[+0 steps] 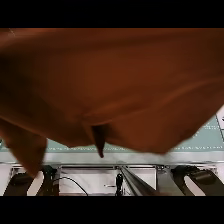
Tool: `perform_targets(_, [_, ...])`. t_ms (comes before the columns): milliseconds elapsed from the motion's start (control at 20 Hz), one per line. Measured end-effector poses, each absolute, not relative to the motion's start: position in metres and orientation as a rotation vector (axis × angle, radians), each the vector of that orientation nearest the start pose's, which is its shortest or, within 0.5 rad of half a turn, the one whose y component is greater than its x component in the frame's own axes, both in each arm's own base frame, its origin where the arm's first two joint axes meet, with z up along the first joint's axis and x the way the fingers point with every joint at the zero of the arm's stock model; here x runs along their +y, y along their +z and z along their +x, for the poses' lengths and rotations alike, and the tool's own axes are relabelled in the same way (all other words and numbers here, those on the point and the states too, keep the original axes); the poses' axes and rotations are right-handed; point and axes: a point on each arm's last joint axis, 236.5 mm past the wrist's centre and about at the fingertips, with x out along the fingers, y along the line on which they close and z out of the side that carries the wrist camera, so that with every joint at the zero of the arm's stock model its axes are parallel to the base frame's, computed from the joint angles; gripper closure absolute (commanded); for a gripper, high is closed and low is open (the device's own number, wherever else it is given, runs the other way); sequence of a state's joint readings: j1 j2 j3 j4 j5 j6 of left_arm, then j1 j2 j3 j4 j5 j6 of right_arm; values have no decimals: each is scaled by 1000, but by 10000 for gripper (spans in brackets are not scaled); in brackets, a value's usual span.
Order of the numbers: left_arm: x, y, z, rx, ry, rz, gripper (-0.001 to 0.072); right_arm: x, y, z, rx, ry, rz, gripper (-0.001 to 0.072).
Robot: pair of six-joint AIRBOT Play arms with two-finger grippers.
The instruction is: Fold the shirts.
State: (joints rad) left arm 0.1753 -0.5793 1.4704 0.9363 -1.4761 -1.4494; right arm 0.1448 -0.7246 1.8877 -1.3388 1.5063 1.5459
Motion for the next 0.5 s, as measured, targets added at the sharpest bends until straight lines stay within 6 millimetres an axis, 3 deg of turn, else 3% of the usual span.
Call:
perform_targets(200, [-112,209,212,885,-488,-335,675,88,340,231,614,364,20,690])
perform_targets(300, [-113,153,220,991,-475,-424,675,85,290,252,732,328,33,690])
perform_targets(400, [-116,117,237,1026,-473,-507,675,76,244,278,824,257,48,690])
perform_targets(500, [-122,94,261,1018,-482,-567,675,67,206,310,887,186,53,690])
